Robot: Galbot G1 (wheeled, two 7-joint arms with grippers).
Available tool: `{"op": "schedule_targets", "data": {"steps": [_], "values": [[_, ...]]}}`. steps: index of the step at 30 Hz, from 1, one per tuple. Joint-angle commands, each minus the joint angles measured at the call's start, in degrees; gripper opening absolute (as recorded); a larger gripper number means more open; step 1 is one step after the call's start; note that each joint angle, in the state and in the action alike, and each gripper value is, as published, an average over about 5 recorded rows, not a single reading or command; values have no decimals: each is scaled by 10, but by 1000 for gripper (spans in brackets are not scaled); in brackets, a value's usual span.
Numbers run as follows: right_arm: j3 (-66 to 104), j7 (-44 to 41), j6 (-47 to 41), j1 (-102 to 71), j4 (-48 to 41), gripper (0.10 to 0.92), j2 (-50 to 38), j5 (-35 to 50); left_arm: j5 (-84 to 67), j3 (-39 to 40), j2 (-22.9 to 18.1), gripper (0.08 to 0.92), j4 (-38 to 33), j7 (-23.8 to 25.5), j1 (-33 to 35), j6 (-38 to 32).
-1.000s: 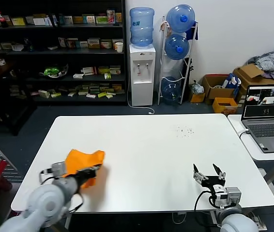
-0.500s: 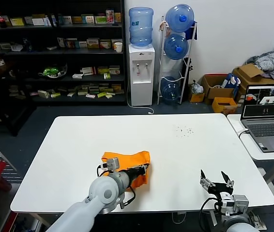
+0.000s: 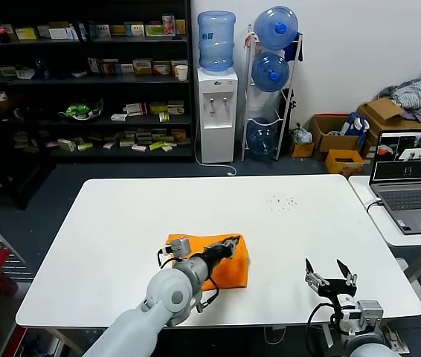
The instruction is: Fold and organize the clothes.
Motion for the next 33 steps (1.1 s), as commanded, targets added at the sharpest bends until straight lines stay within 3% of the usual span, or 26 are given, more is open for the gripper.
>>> {"op": "schedule_targets", "data": {"steps": [1, 5, 10, 17, 33], "values": [[44, -127, 82, -13, 14, 823, 27, -33, 278, -282, 75, 377, -124, 225, 298, -288], [64, -147, 104, -25, 18, 823, 68, -40, 349, -418, 57, 498, -129, 268, 458, -403], [74, -172, 152, -34, -6, 823, 103, -92, 394, -476, 23, 636, -110, 274, 532, -464], [90, -191, 164, -37, -27, 823, 111, -111, 359, -460, 4, 808, -116, 274, 525, -441], [97, -197, 201, -44, -47, 823, 144, -155, 362, -425, -16, 823, -118, 289, 493, -430]]}}
